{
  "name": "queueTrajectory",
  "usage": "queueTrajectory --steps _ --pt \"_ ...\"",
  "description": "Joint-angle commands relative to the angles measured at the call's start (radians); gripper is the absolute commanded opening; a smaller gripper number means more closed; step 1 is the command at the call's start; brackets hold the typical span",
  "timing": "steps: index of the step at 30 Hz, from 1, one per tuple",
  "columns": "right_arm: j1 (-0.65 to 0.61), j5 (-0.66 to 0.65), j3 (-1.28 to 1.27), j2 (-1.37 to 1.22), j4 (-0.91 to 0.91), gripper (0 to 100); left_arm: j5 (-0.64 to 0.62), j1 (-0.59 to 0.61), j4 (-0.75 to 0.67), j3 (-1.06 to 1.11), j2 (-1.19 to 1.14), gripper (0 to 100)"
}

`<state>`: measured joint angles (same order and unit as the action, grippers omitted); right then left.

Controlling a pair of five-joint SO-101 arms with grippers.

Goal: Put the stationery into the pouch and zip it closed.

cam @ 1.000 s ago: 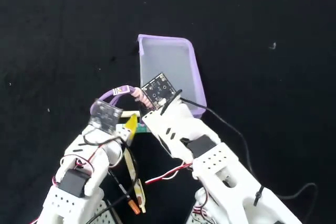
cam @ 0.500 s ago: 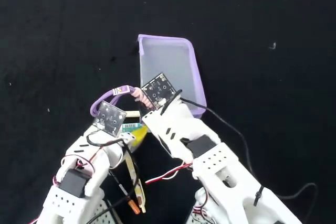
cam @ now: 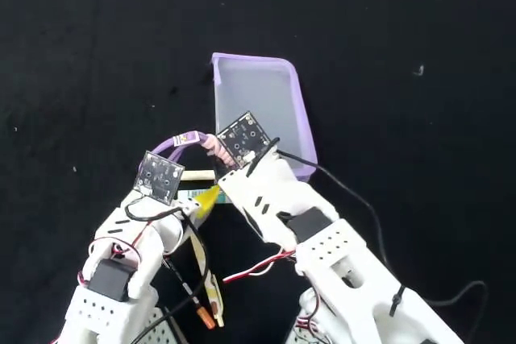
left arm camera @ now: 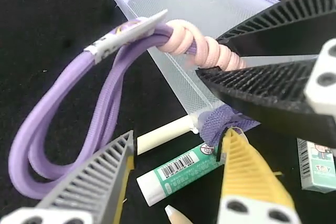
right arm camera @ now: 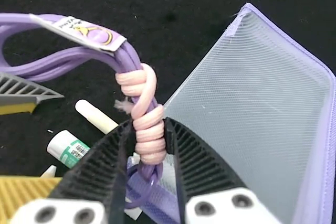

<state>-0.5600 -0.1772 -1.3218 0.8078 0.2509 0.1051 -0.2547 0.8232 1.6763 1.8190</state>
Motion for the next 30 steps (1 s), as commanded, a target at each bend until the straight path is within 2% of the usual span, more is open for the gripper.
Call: queueTrajectory --steps 1,15,21,30 --pt "0.000 -0.003 0.012 0.033 -0.028 1.2 -0.009 0.016 -0.023 0.002 0.002 27" --pt "-0.002 -0.003 0.045 0.033 -0.064 1.2 -0.014 0.012 -0.017 -0.090 -0.043 27" --pt "-0.003 -0.003 0.050 0.033 -0.072 1.2 -0.029 0.019 -0.115 -0.219 -0.356 27" --pt "0.000 -0.003 0.056 0.033 -0.078 1.2 -0.055 -0.004 -0.391 -0.274 -0.784 27"
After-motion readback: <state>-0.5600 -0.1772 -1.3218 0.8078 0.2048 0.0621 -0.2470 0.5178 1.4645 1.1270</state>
